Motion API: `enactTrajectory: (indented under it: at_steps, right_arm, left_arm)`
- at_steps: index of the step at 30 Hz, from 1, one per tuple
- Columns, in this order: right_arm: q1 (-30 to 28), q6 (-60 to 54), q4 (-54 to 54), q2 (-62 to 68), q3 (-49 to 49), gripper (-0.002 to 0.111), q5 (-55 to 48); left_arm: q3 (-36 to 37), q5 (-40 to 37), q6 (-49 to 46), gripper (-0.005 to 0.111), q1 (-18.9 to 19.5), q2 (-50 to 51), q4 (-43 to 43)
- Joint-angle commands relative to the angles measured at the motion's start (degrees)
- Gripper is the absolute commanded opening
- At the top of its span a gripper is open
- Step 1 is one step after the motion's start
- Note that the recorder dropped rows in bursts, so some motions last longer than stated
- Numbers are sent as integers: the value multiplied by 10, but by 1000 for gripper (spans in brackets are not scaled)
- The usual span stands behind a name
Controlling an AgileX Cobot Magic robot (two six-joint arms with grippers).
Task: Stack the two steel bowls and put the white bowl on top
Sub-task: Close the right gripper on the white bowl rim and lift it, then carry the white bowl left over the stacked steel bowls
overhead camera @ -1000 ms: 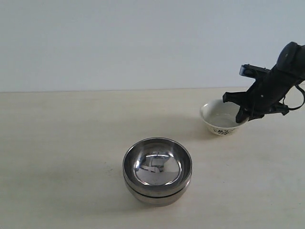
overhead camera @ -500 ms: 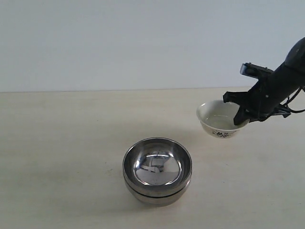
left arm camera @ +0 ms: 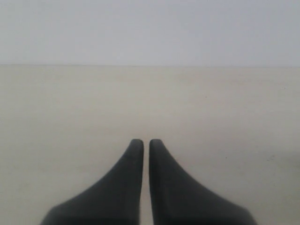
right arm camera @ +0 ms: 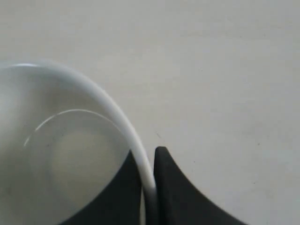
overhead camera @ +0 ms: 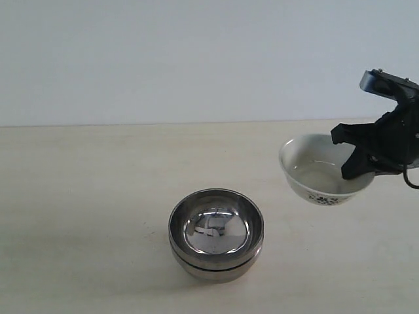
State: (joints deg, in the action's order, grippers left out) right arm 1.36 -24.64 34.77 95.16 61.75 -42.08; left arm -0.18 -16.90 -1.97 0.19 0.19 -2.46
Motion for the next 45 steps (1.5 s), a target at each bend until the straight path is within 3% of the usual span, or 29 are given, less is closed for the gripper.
enactTrajectory:
  at_steps: [1, 14, 20, 28, 37, 45]
  right_arm:
    - [-3, -12, 4, -45, -37, 0, -1]
    - [0, -36, 57, -66, -69, 0, -4]
    - [78, -34, 59, -66, -63, 0, 58]
    - [170, -6, 60, -66, -18, 0, 61]
    - [224, 18, 62, -49, -16, 0, 97]
    - [227, 23, 70, -5, -17, 0, 98]
  left_arm:
    - [2, -1, 1, 4, 2, -2, 1]
    - [2, -1, 1, 4, 2, -2, 1]
    - [2, -1, 1, 4, 2, -2, 1]
    - [2, -1, 1, 4, 2, -2, 1]
    - [2, -1, 1, 4, 2, -2, 1]
    - [2, -1, 1, 4, 2, -2, 1]
